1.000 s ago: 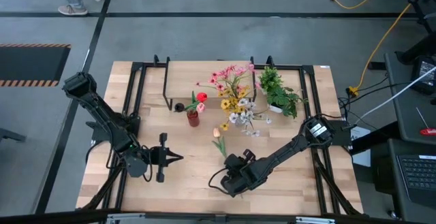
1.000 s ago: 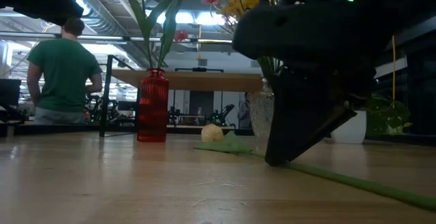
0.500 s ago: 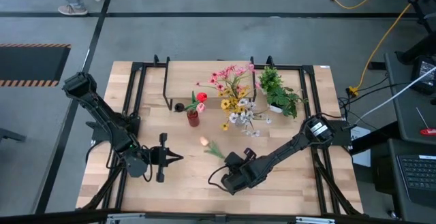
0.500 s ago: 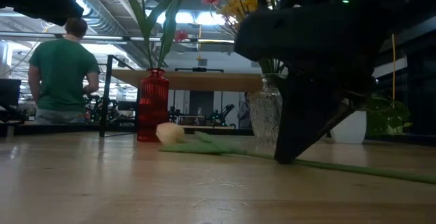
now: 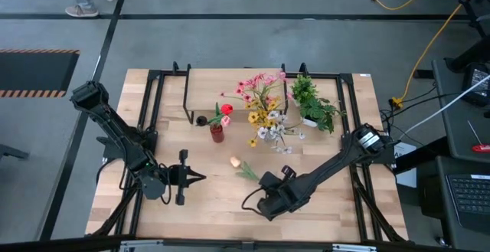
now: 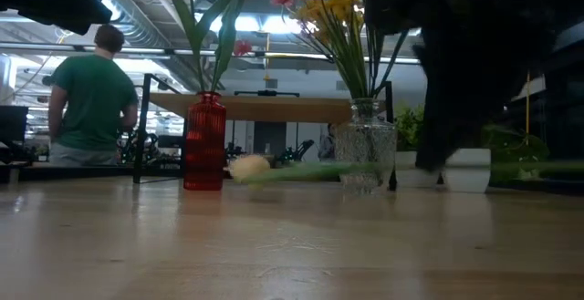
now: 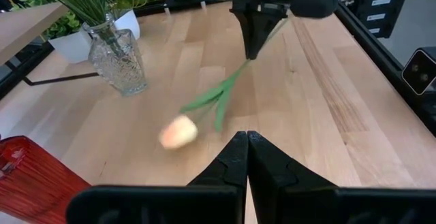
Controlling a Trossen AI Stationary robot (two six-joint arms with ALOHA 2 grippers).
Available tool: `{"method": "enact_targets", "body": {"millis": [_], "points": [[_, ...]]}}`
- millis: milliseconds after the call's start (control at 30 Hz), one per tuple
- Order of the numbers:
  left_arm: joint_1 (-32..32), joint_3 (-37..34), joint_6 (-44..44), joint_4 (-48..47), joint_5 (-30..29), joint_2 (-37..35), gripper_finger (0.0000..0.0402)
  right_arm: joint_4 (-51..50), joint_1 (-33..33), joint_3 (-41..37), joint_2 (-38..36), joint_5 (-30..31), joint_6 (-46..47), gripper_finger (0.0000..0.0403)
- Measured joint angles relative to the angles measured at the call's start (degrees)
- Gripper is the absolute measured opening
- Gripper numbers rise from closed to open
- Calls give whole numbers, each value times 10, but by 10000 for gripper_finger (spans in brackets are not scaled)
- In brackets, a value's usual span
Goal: Pick and place flowers into a vace then onto a shelf
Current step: Put the yellow flower into the red flower vase
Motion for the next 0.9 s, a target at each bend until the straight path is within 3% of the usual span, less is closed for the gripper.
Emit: {"method": "enact_targets", "body": {"millis": [333,467,700,900], "points": [[0,0,1,4,0,0,3,6,18,-2,-69,42,-91,0],[0,0,1,16,7,0,3,54,18,-48,-117,53,-131,0],[0,0,-9,18,19,0,4,386,19,-229,-223,66,-292,0],[0,0,-5,63,-3,0,12,622,13,-353,-262,65,-443,0]]}}
